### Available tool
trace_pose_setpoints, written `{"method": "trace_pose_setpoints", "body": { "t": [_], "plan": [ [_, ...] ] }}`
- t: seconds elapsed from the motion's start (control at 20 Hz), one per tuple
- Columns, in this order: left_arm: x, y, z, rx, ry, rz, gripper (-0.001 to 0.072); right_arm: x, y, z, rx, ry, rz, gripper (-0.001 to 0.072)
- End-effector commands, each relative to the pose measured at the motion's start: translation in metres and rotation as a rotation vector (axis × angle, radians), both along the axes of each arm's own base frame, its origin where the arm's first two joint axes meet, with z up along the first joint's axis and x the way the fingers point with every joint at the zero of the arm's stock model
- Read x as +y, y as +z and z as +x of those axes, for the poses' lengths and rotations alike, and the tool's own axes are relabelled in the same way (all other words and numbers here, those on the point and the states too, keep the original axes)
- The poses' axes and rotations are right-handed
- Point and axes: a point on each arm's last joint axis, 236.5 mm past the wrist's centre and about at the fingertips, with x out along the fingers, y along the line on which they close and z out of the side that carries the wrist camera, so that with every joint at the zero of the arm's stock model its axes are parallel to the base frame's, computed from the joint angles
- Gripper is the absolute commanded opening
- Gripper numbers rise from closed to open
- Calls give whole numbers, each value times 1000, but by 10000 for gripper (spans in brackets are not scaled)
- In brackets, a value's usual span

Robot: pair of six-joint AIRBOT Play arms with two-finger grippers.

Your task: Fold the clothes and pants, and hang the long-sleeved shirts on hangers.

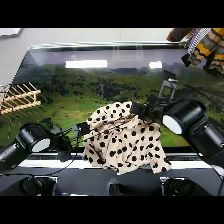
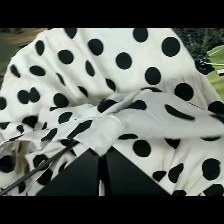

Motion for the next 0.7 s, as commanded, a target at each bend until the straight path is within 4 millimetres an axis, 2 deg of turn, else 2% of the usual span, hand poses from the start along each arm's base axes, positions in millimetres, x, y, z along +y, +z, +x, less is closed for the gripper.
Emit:
{"method": "trace_pose_setpoints", "body": {
  "t": [0.0,0.1,0.25,0.45,0.5,0.65],
  "plan": [
    [-12,-3,6,-15,-57,-30,15,5,24,-12,19,59,12,22],
    [-19,-5,11,-29,-71,-53,15,8,34,-17,22,81,24,22],
    [-34,-4,15,-46,-101,-106,15,1,27,-19,43,89,-23,22],
    [-45,-3,8,-32,-234,-139,14,-19,25,1,-24,126,-175,22],
    [-45,-4,8,-32,-254,-135,14,-16,26,2,-31,146,-174,23],
    [-49,-11,12,-28,-274,-133,15,17,26,-19,14,256,-54,22]
  ]
}}
